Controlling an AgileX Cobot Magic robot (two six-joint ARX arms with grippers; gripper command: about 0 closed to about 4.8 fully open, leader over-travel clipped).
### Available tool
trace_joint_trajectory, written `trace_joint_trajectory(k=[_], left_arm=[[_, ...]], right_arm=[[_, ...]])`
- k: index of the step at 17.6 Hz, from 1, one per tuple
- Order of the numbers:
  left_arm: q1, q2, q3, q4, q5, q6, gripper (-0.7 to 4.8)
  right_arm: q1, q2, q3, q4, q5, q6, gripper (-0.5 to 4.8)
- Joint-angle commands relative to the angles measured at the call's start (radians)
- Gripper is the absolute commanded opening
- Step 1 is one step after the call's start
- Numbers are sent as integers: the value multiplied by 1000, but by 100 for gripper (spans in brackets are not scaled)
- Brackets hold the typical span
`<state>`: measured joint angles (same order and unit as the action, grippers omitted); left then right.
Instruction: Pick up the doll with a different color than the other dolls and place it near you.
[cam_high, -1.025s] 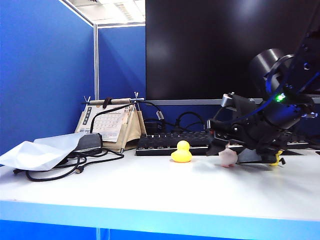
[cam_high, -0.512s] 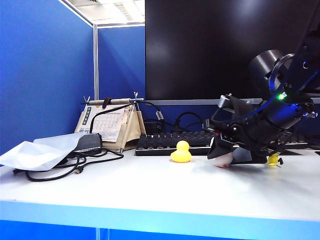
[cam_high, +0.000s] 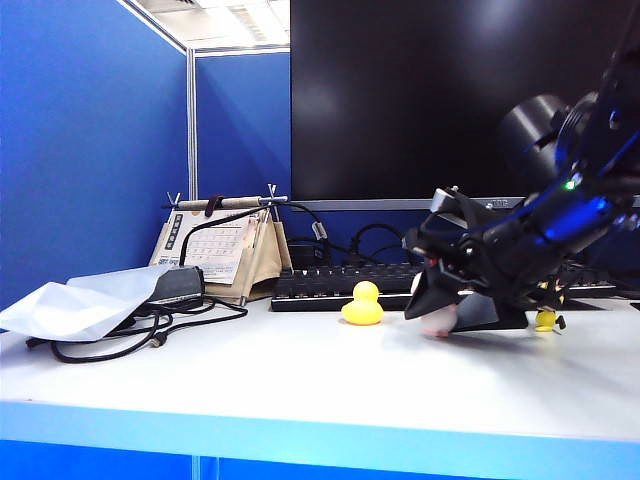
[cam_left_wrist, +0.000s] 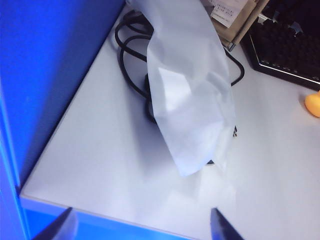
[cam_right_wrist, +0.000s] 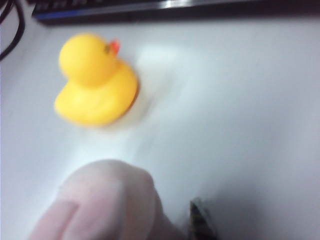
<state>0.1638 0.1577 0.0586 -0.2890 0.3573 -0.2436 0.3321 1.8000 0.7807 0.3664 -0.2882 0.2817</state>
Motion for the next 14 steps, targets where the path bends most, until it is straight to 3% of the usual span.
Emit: trace_joint_trajectory(k=[1, 14], left_arm=[[0, 1, 3, 13, 3, 1, 350], [0, 1, 3, 13, 3, 1, 350]], right_arm=[[2, -84, -6, -59, -3, 10, 133], [14, -344, -164, -187, -29, -3, 133]])
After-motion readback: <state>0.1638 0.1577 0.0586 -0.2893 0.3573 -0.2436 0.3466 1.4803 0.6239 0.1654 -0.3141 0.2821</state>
